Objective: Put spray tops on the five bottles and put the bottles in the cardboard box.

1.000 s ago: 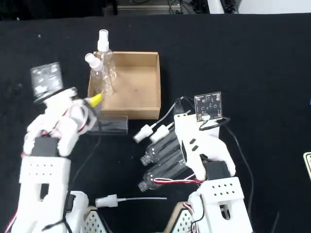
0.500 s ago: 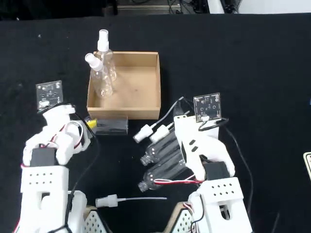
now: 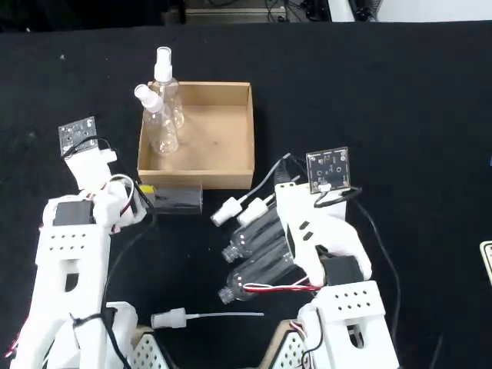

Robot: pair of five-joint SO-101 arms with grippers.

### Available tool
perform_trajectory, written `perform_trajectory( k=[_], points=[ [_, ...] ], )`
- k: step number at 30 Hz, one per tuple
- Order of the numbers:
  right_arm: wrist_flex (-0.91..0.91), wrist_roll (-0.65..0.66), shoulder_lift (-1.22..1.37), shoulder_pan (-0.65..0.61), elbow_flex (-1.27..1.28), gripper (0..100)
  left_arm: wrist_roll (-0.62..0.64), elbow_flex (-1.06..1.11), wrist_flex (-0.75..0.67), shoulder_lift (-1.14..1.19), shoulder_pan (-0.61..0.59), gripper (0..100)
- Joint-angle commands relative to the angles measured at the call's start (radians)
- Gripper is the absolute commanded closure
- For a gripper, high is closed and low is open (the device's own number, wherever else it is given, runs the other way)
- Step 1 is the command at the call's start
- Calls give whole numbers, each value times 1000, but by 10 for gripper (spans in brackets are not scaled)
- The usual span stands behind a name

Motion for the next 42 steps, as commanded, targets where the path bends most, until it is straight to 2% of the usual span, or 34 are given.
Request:
perform_trajectory(
  k=[1, 10, 23, 26, 30, 35, 39, 42],
  points=[
    [-31, 2, -30, 5, -8, 966, 43, -18, -86, 46, 10, 746],
    [-31, 3, -30, 5, -8, 966, 157, 15, -149, 69, 10, 746],
    [-31, 3, -30, 5, -8, 966, 143, 147, -226, 57, 5, 746],
    [-31, 3, -30, 5, -8, 966, 31, 154, -222, 57, -39, 746],
    [-31, 3, -30, 5, -10, 966, -103, 116, -141, 57, -200, 746],
    [-31, 2, -30, 5, -12, 966, -216, -48, 48, 57, -377, 746],
    [-31, 2, -30, 5, -13, 966, -216, -219, 161, 68, -400, 746],
    [-31, 2, -30, 5, -13, 966, -94, -240, 192, 69, -318, 745]
  ],
)
